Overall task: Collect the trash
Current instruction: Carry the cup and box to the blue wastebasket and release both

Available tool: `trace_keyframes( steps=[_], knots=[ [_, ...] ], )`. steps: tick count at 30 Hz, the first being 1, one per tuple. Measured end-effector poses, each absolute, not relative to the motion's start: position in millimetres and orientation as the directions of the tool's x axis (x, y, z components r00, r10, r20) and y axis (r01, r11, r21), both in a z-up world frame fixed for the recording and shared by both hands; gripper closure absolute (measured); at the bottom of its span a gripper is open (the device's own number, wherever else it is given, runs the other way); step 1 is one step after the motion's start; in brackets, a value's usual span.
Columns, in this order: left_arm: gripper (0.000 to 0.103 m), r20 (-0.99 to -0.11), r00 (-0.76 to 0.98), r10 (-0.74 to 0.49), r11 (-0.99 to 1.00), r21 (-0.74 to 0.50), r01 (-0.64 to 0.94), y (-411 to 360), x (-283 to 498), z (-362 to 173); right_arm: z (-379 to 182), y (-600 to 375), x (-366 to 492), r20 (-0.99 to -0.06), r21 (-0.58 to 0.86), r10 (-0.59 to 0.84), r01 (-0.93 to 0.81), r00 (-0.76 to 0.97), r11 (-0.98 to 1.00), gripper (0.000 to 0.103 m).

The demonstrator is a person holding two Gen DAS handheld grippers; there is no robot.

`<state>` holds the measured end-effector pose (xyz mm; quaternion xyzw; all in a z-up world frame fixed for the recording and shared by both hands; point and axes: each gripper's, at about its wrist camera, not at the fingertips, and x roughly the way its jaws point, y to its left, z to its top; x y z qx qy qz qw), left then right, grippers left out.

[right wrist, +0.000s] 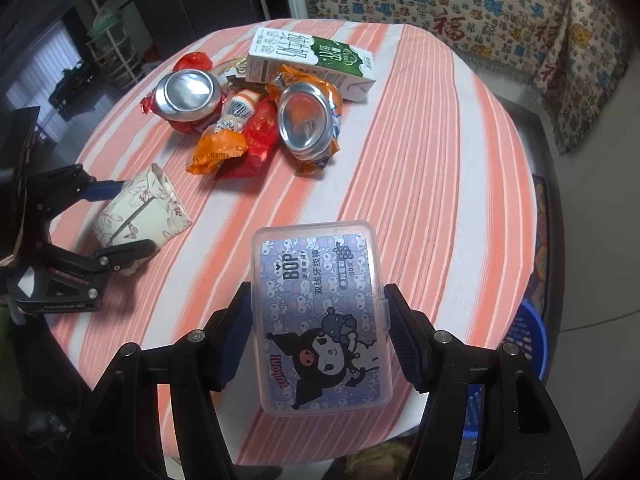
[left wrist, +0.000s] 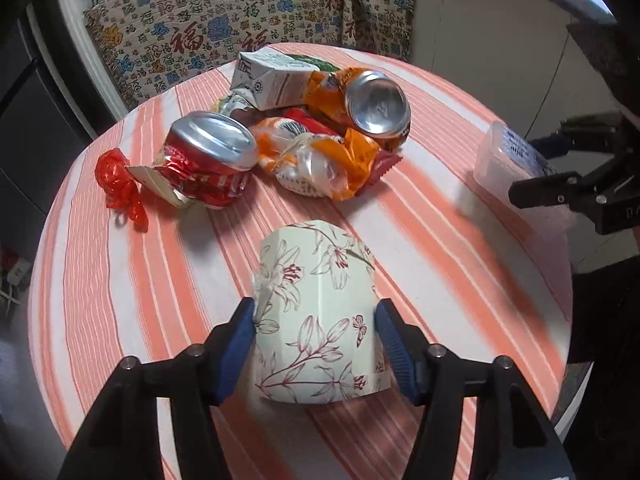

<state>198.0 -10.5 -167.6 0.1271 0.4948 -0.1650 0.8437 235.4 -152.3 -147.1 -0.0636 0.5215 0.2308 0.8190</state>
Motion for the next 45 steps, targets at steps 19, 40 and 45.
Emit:
trace_keyframes(
  steps=[19, 40, 45],
  knots=[
    [0.056, -0.806, 0.425, -0.412, 0.854, -0.179, 0.489, -124, 204, -127, -127, -283, 236, -0.821, 0.274, 0.328, -0.182, 0.468, 0.944, 0.038],
    [0.055, -0.835, 0.266, -0.482, 0.737, -0.222, 0.638, -390, 259, -197, -204, -496, 237, -0.85, 0.357, 0.151, 0.342, 0.504, 0.869, 0.038],
    [0.053, -0.85, 0.264, -0.455, 0.745, -0.201, 0.636, -410, 269, -221, -226, -516, 237, -0.846, 0.404, 0.178, 0.387, 0.502, 0.829, 0.037]
  ],
)
